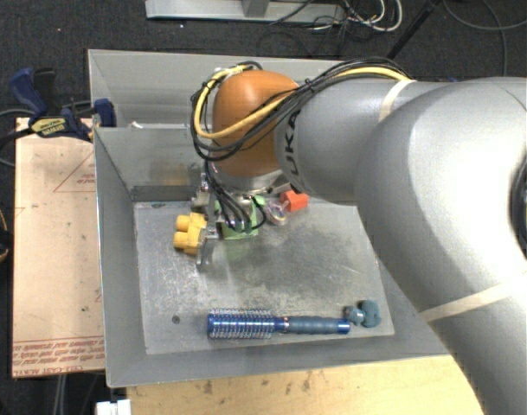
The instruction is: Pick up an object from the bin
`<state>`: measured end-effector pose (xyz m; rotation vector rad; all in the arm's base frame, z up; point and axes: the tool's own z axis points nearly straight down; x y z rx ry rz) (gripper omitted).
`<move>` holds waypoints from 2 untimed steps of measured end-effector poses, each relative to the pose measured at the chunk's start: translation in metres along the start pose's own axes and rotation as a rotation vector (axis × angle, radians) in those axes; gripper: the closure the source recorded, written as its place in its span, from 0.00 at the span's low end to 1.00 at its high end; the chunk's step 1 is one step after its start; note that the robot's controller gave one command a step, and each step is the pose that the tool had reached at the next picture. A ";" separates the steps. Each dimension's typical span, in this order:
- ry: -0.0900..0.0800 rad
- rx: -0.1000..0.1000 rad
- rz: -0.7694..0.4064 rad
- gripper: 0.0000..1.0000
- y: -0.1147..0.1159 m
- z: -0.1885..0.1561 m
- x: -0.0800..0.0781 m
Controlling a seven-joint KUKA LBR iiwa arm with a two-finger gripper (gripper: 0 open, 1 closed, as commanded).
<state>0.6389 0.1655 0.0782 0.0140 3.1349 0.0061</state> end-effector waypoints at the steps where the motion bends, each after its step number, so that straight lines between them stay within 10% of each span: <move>1: -0.002 -0.001 0.002 1.00 0.000 -0.002 -0.001; 2: 0.002 0.001 0.002 1.00 0.000 -0.023 -0.002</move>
Offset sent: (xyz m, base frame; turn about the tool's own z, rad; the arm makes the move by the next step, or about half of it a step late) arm 0.0000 0.0000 0.0000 0.0000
